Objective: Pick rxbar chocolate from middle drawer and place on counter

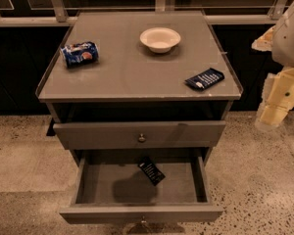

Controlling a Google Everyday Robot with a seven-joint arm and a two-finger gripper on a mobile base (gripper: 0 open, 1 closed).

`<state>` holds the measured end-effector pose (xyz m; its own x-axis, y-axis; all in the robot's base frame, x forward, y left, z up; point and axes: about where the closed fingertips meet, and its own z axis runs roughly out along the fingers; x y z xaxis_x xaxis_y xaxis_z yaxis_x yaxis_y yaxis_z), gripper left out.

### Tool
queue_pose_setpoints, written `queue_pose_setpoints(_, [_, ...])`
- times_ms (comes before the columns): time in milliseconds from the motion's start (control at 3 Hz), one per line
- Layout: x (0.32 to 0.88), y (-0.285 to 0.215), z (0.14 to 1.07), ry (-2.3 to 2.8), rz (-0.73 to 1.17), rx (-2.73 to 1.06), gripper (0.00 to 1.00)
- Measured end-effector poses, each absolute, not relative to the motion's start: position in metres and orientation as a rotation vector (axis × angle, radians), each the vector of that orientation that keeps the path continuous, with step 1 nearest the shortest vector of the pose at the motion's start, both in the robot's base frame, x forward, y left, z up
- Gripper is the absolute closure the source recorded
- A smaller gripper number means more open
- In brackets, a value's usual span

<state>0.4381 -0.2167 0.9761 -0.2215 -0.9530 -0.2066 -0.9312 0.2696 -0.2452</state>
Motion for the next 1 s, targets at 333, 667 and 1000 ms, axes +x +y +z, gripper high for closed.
queue_pose_setpoints(333, [0.438,-0.217,0.976,2.232,-0.098,-1.725,0.0])
queue_pose_setpoints(667, [0.436,-0.216,0.971,2.216,-0.097,-1.701,0.0])
queue_pose_setpoints(1000, [0.426,-0.212,0.955,2.174,-0.059,-1.684,0.0])
